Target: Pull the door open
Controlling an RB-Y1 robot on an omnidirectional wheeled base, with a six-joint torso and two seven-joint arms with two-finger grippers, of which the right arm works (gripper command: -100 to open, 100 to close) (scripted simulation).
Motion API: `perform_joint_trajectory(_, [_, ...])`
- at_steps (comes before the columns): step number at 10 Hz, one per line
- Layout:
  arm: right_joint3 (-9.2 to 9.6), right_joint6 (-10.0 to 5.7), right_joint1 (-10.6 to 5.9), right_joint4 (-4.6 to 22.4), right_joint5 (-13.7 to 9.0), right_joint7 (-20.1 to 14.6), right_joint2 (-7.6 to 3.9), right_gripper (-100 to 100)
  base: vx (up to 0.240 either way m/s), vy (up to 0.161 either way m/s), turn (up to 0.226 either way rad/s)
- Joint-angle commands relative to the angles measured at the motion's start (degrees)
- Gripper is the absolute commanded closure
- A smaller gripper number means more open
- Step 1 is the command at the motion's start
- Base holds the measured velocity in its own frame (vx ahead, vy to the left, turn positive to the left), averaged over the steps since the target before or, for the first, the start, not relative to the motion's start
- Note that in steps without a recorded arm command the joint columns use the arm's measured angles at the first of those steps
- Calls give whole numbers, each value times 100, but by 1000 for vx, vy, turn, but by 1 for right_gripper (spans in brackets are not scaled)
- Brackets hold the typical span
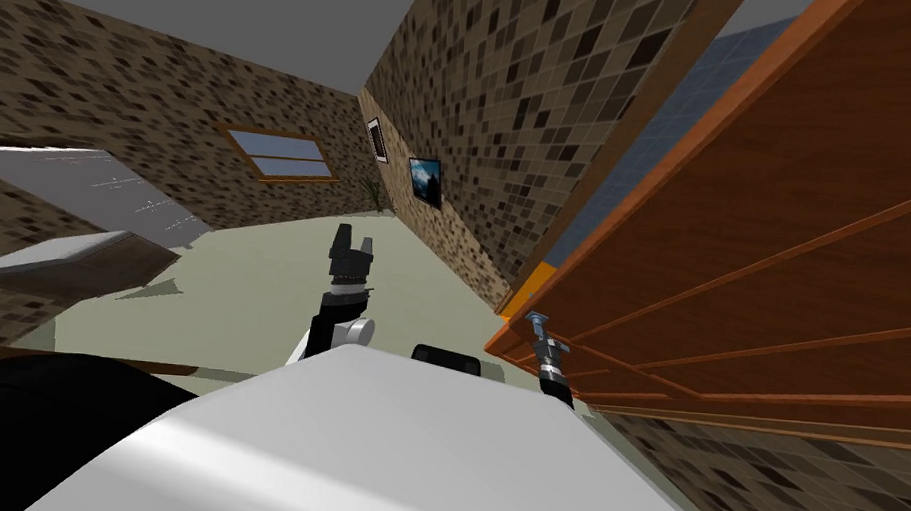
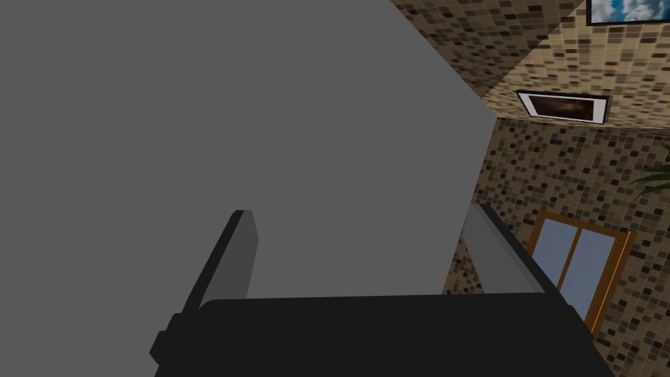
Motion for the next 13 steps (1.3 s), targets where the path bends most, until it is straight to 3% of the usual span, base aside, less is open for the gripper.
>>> perform_joint_trajectory(1, [129,-172,95,39,32,-125,-85,100,-236,-19,128])
perform_joint_trajectory(6, [409,-504,343,2,90,-391,-335,100,-228,-44,119])
perform_joint_trajectory(7, [382,-469,278,33,87,-358,-297,100,-111,-16,14])
perform_joint_trajectory(13, [680,-1018,553,207,92,-615,-528,100,-200,-57,168])
